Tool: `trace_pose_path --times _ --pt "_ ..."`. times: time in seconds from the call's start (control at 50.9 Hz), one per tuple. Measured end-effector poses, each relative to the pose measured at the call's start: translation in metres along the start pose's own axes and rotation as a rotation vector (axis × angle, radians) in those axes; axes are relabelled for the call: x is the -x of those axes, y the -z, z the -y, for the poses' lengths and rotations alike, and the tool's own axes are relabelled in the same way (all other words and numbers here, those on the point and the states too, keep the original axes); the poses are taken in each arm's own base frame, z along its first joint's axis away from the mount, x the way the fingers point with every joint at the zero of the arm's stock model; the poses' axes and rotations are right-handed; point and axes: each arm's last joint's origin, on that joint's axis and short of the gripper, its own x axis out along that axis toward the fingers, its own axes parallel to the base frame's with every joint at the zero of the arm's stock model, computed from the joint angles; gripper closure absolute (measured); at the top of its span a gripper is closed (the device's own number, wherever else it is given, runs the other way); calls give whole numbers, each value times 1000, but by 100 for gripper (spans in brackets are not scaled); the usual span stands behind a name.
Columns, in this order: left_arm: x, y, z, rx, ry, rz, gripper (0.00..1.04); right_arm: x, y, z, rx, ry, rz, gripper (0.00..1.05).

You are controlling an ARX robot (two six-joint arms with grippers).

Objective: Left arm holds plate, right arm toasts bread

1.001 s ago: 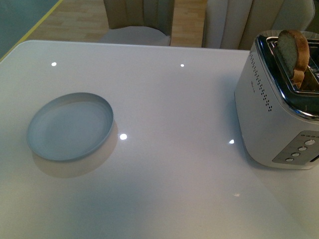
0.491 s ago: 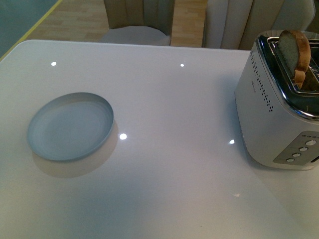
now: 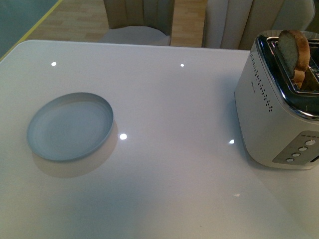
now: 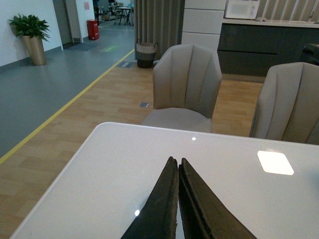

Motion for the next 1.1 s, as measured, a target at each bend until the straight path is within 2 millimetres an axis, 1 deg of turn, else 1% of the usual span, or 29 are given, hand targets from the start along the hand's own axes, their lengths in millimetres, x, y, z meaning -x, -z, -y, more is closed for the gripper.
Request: trace_pose_path --times 0.196,0.255,0.667,0.766,0.824,0.981,1.001,1.021,1.099 --pt "7 5 0 0 0 6 102 0 0 0 0 0 0 9" --pt "9 11 0 0 2 10 102 0 0 0 0 0 0 9" --pt "17 11 0 0 0 16 102 0 0 0 0 0 0 9" --pt "24 16 0 -1 0 -18 102 0 0 0 0 0 0 9" --pt "27 14 0 -1 0 4 102 0 0 0 0 0 0 9" --pt "28 14 0 -2 0 11 102 0 0 0 0 0 0 9" --pt "28 14 0 -1 0 11 100 0 0 0 0 0 0 9" --pt "28 14 0 -1 0 11 94 0 0 0 0 0 0 9" --pt "28 14 0 -2 0 11 76 0 0 0 0 0 0 9"
